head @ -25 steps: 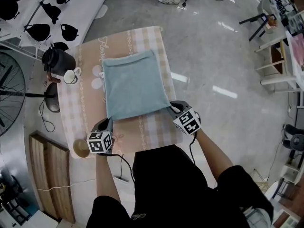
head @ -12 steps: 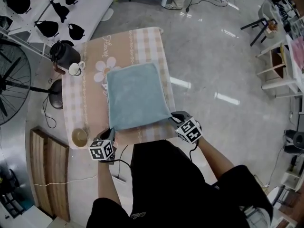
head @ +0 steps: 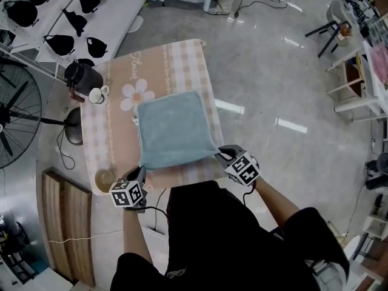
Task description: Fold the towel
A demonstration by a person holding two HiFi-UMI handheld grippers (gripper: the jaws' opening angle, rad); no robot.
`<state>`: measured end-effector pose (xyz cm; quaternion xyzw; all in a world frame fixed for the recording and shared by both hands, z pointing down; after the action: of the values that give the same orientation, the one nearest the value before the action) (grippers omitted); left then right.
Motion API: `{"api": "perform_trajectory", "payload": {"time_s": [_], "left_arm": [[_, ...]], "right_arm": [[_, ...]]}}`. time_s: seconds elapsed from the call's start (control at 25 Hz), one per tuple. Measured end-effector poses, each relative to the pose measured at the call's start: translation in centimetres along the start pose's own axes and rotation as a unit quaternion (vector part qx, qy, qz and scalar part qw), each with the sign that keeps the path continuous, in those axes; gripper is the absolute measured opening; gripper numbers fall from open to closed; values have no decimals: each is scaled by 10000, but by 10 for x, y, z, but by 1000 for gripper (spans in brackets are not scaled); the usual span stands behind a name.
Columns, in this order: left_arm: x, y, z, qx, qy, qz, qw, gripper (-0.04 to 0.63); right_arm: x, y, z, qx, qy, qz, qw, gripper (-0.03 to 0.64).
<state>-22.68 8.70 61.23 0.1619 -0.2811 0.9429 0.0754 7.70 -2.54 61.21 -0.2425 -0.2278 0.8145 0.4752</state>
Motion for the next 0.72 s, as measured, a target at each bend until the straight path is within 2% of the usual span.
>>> {"api": "perform_trajectory", "payload": {"time_s": [0.08, 0.16, 0.36, 0.48, 0.72], "left_arm": [[6, 28, 3, -199, -80, -144, 9997, 21], [12, 56, 7, -309, -115, -120, 9994, 21], [31, 126, 28, -255, -43, 322, 9991, 21], [44, 166, 41, -276, -80, 425, 9987, 21], [66, 208, 75, -128, -119, 573, 9982, 21]], "right_arm": [[-11, 18, 0, -70, -86, 14, 9999, 49], [-23, 38, -1, -142, -184, 13, 9997, 49], [-60, 97, 6, -191, -395, -81, 9990, 49], [-81, 127, 16, -130, -424, -68, 9990, 49], [-116, 158, 41, 5, -591, 13, 9983, 49]]}}
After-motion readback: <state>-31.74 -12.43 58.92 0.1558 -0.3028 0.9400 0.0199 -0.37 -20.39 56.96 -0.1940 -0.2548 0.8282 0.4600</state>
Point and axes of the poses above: the fingertips, and each gripper's own axes: z forward along the fingers, x to its left, y out of its top, the point moved 3 cm from there along -z, backward along the fingers, and after that the axes turned 3 degrees about x, right-handed, at the moved point
